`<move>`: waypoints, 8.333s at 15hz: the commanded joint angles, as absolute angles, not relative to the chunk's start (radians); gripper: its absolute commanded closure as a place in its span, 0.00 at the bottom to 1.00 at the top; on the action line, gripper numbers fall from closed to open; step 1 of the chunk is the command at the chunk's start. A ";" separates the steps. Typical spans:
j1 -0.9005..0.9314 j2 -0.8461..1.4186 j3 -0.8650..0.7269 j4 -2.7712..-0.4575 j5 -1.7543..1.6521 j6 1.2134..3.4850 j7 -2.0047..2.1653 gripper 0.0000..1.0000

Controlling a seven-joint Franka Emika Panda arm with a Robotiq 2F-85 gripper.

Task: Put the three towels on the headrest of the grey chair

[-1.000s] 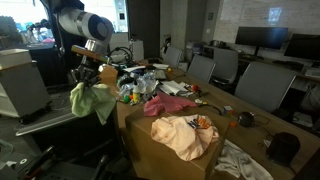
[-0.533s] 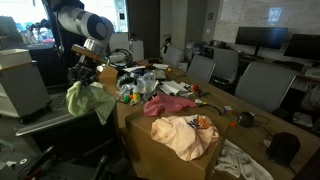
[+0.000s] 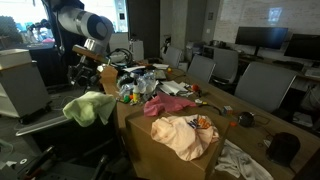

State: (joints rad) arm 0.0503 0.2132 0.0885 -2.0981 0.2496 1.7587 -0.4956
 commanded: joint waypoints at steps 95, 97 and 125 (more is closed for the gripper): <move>-0.272 0.626 -0.277 -1.953 0.176 2.218 0.401 1.00; -0.274 0.627 -0.276 -1.952 0.178 2.219 0.397 1.00; -0.261 -0.340 -0.182 -2.269 -0.002 2.471 0.418 1.00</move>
State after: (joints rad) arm -0.2449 -0.2346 -0.2244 -2.2327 0.0404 2.4346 0.3914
